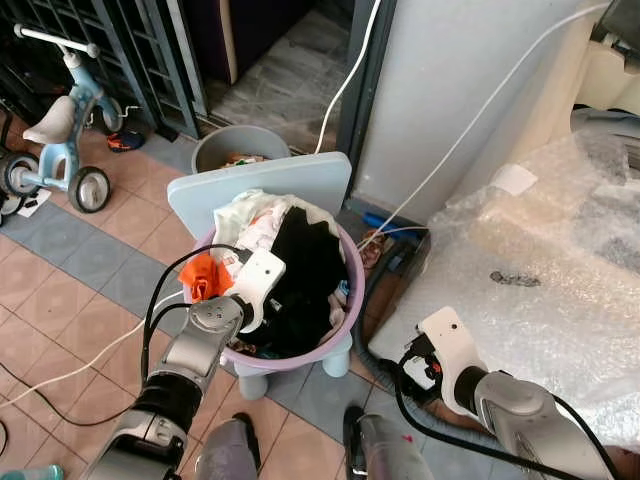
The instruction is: Clothes washing
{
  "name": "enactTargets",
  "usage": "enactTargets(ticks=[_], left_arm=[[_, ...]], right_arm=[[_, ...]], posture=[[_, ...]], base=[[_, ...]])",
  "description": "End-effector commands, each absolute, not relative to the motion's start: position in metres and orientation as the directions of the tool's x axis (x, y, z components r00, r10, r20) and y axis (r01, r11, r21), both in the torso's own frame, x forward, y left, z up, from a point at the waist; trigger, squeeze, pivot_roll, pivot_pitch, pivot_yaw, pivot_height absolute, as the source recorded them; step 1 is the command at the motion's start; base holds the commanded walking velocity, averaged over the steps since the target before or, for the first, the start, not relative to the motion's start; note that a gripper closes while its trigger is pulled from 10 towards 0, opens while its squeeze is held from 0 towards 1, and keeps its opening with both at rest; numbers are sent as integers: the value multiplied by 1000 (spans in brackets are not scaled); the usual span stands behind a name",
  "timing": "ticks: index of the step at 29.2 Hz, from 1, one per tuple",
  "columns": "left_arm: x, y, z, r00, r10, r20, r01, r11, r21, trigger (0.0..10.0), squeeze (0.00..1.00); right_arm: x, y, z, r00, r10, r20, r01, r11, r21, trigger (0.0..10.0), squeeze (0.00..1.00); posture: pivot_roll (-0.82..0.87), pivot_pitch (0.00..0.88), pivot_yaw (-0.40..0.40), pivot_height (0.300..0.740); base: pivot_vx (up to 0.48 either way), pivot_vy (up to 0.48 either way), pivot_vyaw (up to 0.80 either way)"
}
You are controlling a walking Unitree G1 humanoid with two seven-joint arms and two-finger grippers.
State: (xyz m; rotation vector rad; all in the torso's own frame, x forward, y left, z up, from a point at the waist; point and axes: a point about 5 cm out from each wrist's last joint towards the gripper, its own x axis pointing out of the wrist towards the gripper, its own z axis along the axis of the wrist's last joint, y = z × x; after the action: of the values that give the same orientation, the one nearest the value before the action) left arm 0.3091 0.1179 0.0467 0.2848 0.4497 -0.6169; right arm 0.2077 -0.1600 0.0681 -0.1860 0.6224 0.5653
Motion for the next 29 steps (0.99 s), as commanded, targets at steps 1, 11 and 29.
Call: enactTargets(ticks=[1, 11, 29], left_arm=[[303, 119, 35, 701, -481, -527, 615, 782, 104, 0, 0], [311, 109, 37, 699, -507, -503, 649, 745, 151, 0, 0], [315, 127, 80, 794, -576, -193, 601, 792, 106, 0, 0]], right_arm=[[207, -156, 74, 661, 471, -584, -576, 817, 6, 10000, 0], [211, -135, 103, 612, 666, -427, -685, 716, 136, 10000, 0], [215, -143, 91, 636, 615, -465, -660, 747, 86, 10000, 0]], posture=[[-61, 232, -29, 740], [-65, 211, -31, 740], [-45, 169, -53, 740]], base=[[0, 0, 0], [0, 0, 0], [0, 0, 0]])
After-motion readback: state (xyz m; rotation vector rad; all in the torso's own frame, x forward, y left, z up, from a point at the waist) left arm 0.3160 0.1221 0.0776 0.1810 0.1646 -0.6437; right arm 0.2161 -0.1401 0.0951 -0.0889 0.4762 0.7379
